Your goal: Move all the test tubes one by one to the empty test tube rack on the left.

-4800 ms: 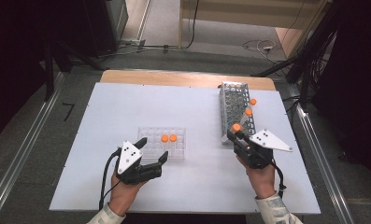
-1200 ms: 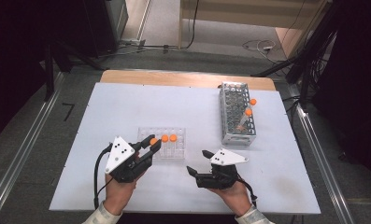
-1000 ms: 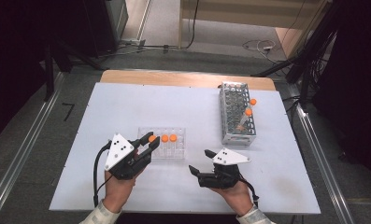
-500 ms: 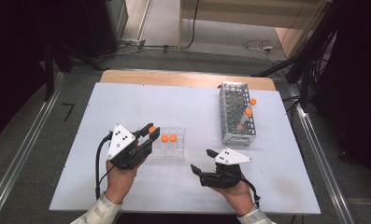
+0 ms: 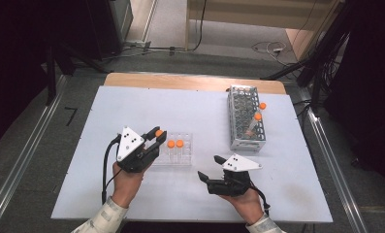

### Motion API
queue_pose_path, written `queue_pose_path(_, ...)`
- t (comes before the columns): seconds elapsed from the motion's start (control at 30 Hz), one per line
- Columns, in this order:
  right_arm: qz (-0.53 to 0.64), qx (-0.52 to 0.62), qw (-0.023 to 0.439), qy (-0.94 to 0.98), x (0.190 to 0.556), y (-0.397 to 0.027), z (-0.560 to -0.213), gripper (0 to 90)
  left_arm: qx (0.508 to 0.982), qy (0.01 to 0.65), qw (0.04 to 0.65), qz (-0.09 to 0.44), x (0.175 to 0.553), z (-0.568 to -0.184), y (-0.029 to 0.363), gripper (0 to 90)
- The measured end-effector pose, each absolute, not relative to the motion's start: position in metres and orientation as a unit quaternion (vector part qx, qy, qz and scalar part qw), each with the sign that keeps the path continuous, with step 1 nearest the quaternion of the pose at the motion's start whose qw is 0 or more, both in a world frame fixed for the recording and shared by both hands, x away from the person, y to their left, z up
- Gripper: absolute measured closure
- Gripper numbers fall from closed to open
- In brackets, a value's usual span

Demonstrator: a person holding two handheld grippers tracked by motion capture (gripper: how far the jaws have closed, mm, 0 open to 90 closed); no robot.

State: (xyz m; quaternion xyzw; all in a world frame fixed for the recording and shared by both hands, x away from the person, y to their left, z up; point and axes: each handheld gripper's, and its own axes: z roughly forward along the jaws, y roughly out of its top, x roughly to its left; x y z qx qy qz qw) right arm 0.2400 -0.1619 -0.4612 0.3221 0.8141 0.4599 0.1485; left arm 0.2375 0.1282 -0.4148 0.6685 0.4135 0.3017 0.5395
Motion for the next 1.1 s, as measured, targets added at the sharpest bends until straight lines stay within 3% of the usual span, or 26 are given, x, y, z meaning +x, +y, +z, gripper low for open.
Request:
queue_pose_path(0.77, 0.453, 0.322, 0.148, 0.818, 0.240, -0.160, -0.464, 21.9, 0.685, 0.409, 0.528, 0.290, 0.240, -0.431, 0.123, 68.3)
queue_pose_path(1.1, 0.456, 0.321, 0.149, 0.816, 0.240, -0.161, -0.464, 22.1, 0.678, 0.413, 0.538, 0.284, 0.238, -0.430, 0.125, 53.2)
